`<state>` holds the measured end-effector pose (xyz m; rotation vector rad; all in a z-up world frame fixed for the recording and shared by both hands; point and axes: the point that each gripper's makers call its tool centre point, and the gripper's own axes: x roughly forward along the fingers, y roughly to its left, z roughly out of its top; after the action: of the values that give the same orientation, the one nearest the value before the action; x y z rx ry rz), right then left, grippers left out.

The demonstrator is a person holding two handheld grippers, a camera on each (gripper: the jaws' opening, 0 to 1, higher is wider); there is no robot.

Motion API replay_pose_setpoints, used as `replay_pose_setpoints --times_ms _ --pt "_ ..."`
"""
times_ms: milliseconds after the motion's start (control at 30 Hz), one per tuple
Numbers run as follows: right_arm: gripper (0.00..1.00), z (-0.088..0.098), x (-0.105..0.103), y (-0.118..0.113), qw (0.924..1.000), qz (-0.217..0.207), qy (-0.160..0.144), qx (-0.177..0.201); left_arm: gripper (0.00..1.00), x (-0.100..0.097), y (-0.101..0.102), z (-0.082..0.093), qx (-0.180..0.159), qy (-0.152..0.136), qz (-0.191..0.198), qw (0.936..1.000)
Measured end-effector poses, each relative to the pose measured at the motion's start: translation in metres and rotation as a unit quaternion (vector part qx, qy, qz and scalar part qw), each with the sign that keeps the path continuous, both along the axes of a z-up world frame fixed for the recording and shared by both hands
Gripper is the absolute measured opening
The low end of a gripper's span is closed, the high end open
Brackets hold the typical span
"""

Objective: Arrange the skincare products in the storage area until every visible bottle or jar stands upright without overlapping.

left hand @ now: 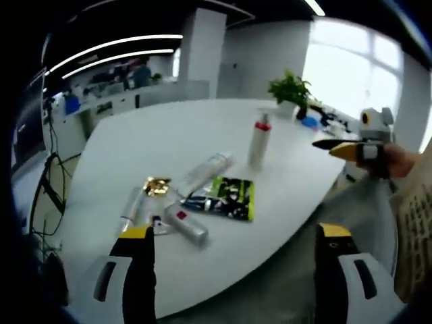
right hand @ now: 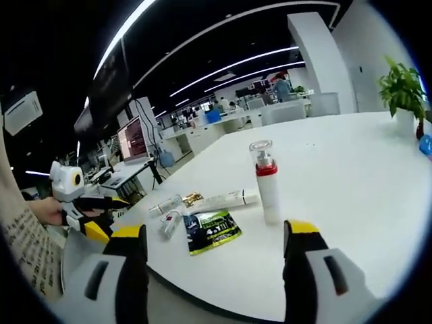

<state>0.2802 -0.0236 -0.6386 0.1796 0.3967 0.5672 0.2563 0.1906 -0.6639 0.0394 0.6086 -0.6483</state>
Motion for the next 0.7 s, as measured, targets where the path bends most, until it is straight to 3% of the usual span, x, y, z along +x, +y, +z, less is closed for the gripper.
replay_pose_setpoints --times_ms 233,700 --pt "0.83 -0.004 -0.001 0.0 0.9999 0.007 0.004 -0.011 0.97 0.005 0.006 0.003 -0.01 -0.014 0.028 0.9995" --pt "0.82 -0.014 -0.004 0.006 0.9987 0.028 0.023 -0.036 0.92 0.008 0.011 0.004 -0.013 -0.029 0.036 0.9989"
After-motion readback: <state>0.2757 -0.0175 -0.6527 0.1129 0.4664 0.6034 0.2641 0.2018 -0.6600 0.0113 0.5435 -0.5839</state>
